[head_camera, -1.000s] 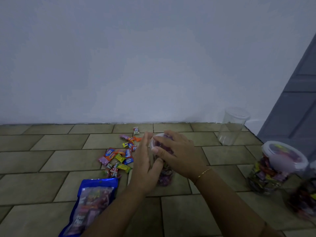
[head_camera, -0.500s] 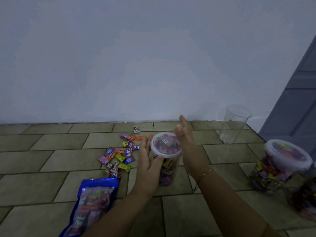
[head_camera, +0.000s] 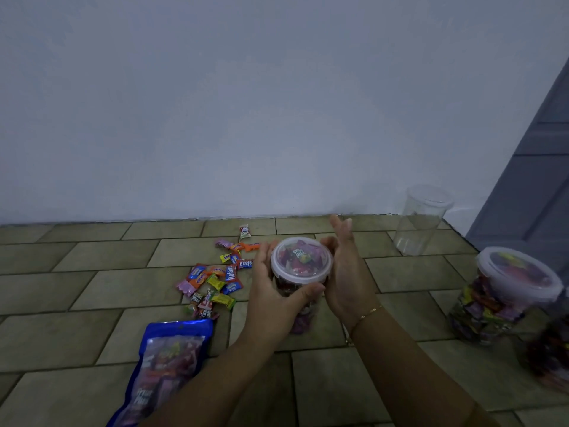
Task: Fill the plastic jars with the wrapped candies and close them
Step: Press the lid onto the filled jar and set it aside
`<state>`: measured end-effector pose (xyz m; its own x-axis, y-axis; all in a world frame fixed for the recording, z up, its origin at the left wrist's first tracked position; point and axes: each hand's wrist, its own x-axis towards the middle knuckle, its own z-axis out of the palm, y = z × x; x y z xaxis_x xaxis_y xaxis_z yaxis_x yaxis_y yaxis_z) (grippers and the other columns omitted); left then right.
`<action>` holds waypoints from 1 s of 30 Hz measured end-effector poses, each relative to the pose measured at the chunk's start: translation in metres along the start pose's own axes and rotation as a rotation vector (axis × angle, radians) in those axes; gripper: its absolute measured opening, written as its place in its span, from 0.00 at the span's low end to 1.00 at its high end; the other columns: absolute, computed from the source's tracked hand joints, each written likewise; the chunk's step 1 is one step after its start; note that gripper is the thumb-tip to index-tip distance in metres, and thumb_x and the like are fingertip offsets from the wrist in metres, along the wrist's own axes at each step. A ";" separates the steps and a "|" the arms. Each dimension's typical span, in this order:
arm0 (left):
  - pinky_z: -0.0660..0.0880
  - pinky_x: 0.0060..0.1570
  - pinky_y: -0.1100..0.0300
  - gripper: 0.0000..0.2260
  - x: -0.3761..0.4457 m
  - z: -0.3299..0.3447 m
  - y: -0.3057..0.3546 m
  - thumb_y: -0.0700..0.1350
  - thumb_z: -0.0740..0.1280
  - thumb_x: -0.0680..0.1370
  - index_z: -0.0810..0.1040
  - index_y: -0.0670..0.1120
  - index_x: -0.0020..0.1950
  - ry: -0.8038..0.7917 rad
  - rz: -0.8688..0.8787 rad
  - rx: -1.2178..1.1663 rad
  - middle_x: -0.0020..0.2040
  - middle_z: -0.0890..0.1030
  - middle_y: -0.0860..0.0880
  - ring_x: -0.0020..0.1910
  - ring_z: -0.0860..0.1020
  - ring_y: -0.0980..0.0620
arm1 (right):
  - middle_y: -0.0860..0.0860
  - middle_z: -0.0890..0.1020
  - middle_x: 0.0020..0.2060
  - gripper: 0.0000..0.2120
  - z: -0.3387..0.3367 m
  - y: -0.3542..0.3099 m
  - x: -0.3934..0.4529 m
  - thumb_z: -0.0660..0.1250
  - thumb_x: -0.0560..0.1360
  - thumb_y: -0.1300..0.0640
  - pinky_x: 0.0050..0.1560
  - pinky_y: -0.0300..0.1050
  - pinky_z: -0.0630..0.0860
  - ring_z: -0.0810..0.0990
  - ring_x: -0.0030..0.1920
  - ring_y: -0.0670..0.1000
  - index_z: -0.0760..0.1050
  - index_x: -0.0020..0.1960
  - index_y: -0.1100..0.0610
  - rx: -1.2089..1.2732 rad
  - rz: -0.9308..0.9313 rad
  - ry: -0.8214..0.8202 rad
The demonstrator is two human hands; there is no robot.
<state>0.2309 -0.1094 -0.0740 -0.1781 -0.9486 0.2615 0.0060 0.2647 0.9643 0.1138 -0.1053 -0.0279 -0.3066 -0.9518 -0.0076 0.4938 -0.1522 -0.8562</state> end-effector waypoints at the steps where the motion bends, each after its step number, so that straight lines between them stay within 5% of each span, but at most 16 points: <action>1: 0.70 0.59 0.69 0.45 0.000 0.000 -0.001 0.55 0.81 0.59 0.57 0.66 0.66 -0.003 -0.002 -0.006 0.58 0.68 0.76 0.62 0.68 0.72 | 0.47 0.69 0.34 0.20 0.000 0.000 0.000 0.53 0.78 0.41 0.37 0.39 0.77 0.75 0.34 0.42 0.71 0.63 0.50 -0.017 -0.012 0.003; 4: 0.71 0.64 0.59 0.48 0.001 0.003 -0.002 0.59 0.79 0.58 0.56 0.60 0.72 -0.010 -0.001 -0.005 0.62 0.68 0.71 0.64 0.69 0.66 | 0.46 0.70 0.38 0.16 -0.002 0.002 0.002 0.50 0.78 0.40 0.42 0.39 0.77 0.77 0.39 0.43 0.70 0.58 0.44 -0.072 -0.061 0.007; 9: 0.72 0.61 0.61 0.42 0.003 0.010 0.004 0.57 0.76 0.61 0.57 0.62 0.69 -0.053 0.006 0.032 0.60 0.68 0.71 0.63 0.70 0.66 | 0.53 0.74 0.55 0.28 -0.013 0.002 0.004 0.50 0.74 0.32 0.57 0.46 0.76 0.77 0.55 0.49 0.72 0.62 0.49 -0.388 -0.184 0.023; 12: 0.73 0.59 0.64 0.39 0.010 0.022 0.003 0.57 0.78 0.61 0.60 0.62 0.67 -0.117 -0.030 0.020 0.60 0.72 0.65 0.59 0.73 0.67 | 0.65 0.74 0.50 0.33 -0.026 -0.010 0.011 0.55 0.74 0.32 0.46 0.45 0.76 0.77 0.45 0.54 0.76 0.53 0.61 -0.738 -0.233 -0.056; 16: 0.76 0.54 0.62 0.36 0.019 0.049 -0.002 0.53 0.78 0.62 0.65 0.57 0.66 -0.176 -0.071 0.028 0.59 0.77 0.56 0.57 0.77 0.60 | 0.49 0.71 0.58 0.26 -0.054 -0.040 0.022 0.67 0.70 0.36 0.60 0.46 0.73 0.75 0.55 0.47 0.73 0.62 0.49 -1.167 -0.116 -0.133; 18: 0.74 0.48 0.70 0.32 0.025 0.067 -0.002 0.44 0.78 0.67 0.65 0.54 0.65 -0.196 -0.062 0.030 0.57 0.78 0.56 0.54 0.77 0.63 | 0.47 0.72 0.53 0.26 -0.064 -0.063 0.025 0.68 0.68 0.37 0.55 0.42 0.72 0.74 0.53 0.48 0.73 0.61 0.49 -1.342 -0.108 -0.190; 20: 0.72 0.43 0.75 0.29 0.030 0.091 0.001 0.41 0.76 0.69 0.65 0.50 0.65 -0.248 -0.020 0.033 0.54 0.77 0.59 0.51 0.77 0.67 | 0.43 0.73 0.41 0.17 -0.073 -0.089 0.026 0.67 0.66 0.33 0.43 0.39 0.70 0.73 0.44 0.48 0.73 0.45 0.44 -1.513 -0.134 -0.245; 22: 0.71 0.43 0.77 0.29 0.033 0.116 0.006 0.40 0.74 0.72 0.62 0.52 0.66 -0.335 -0.019 0.054 0.54 0.74 0.61 0.48 0.76 0.71 | 0.46 0.75 0.39 0.15 -0.081 -0.112 0.028 0.69 0.67 0.36 0.41 0.40 0.70 0.74 0.41 0.48 0.73 0.41 0.47 -1.636 -0.080 -0.257; 26: 0.74 0.56 0.61 0.33 0.049 0.163 0.005 0.46 0.73 0.72 0.60 0.42 0.72 -0.491 -0.029 0.072 0.64 0.74 0.45 0.61 0.75 0.51 | 0.46 0.73 0.38 0.14 -0.104 -0.147 0.039 0.69 0.70 0.40 0.39 0.40 0.67 0.73 0.45 0.51 0.69 0.37 0.48 -1.817 0.099 -0.228; 28: 0.73 0.58 0.64 0.36 0.061 0.180 0.006 0.52 0.72 0.72 0.59 0.43 0.73 -0.559 -0.019 0.112 0.66 0.73 0.46 0.63 0.74 0.52 | 0.48 0.76 0.42 0.15 -0.116 -0.161 0.048 0.68 0.71 0.39 0.46 0.44 0.70 0.74 0.50 0.53 0.73 0.44 0.51 -1.855 0.175 -0.212; 30: 0.72 0.54 0.68 0.35 0.068 0.192 0.011 0.48 0.72 0.74 0.55 0.44 0.74 -0.615 -0.038 0.133 0.67 0.71 0.47 0.64 0.72 0.51 | 0.53 0.79 0.55 0.26 -0.123 -0.173 0.055 0.68 0.71 0.39 0.55 0.46 0.72 0.76 0.56 0.54 0.76 0.58 0.58 -1.869 0.252 -0.185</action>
<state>0.0298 -0.1379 -0.0531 -0.7093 -0.6950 0.1175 -0.1269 0.2899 0.9486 -0.0887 -0.0981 0.0561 -0.2363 -0.9347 -0.2654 -0.9260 0.2994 -0.2299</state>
